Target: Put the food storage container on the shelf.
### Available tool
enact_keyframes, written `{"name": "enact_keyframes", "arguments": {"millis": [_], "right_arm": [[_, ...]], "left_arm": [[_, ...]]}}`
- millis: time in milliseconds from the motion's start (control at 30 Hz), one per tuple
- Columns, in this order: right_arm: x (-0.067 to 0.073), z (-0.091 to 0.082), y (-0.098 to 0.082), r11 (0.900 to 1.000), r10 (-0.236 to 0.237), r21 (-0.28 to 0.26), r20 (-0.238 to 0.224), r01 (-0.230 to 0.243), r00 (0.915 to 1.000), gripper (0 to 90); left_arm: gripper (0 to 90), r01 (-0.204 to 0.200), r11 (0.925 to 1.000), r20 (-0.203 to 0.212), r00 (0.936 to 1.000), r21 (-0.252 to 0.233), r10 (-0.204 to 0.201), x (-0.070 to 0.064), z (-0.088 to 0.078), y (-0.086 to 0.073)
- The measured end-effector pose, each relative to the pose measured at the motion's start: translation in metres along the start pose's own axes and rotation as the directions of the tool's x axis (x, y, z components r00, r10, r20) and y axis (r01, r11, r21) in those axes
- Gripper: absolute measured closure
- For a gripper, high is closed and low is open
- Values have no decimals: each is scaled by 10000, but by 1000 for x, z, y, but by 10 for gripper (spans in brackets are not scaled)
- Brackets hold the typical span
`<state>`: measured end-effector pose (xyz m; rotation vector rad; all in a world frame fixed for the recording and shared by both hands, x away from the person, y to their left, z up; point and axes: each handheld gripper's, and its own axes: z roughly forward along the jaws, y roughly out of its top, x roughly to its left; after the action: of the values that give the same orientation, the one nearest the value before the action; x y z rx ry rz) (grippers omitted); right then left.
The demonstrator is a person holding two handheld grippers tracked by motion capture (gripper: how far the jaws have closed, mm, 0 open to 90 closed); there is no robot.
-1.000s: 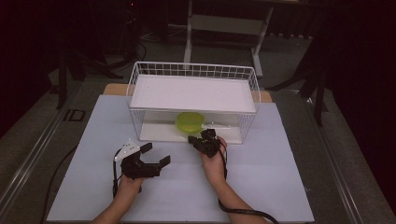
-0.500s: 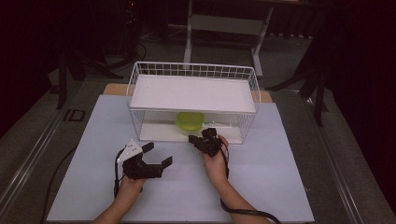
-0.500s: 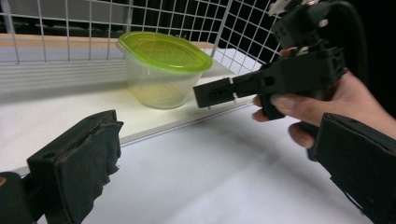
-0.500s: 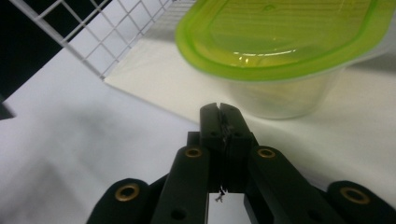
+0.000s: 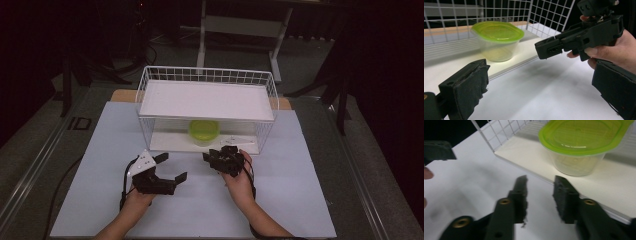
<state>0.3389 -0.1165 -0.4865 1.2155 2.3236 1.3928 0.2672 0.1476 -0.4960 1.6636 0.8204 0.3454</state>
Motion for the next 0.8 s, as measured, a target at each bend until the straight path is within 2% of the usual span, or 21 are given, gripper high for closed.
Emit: {"name": "enact_keyframes", "arguments": {"millis": [133,200,267,333,400,467,733,800], "right_arm": [[5,-9,-2,9995,-88,-320,-418,75,9991,430],[6,-11,-4,9994,-210,-279,-375,199,9991,372],[6,-12,-7,9989,-301,-363,-532,282,9981,280],[7,-12,-10,9991,-335,-263,-565,320,9978,236],[6,-13,-12,9995,-206,-270,-657,189,9976,207],[6,-16,-15,9986,-287,-452,-692,256,9972,196],[8,-30,-24,9942,-934,-584,-445,908,9946,166],[8,-35,-26,9935,-964,-659,-577,926,9937,167]], "left_arm": [[15,-79,9999,106,9999,80,79,-2,-2,3],[15,-129,9998,135,9998,121,127,-2,-3,4],[15,-242,9996,145,9996,171,239,-3,-4,5],[15,-306,9993,223,9993,215,301,-3,-6,5],[15,-357,9991,215,9991,246,352,-4,-6,5],[15,-345,9991,289,9990,250,337,-4,-8,4],[15,-432,9986,379,9984,310,420,-3,-14,3],[15,-484,9982,404,9981,343,470,-3,-17,3]]}}
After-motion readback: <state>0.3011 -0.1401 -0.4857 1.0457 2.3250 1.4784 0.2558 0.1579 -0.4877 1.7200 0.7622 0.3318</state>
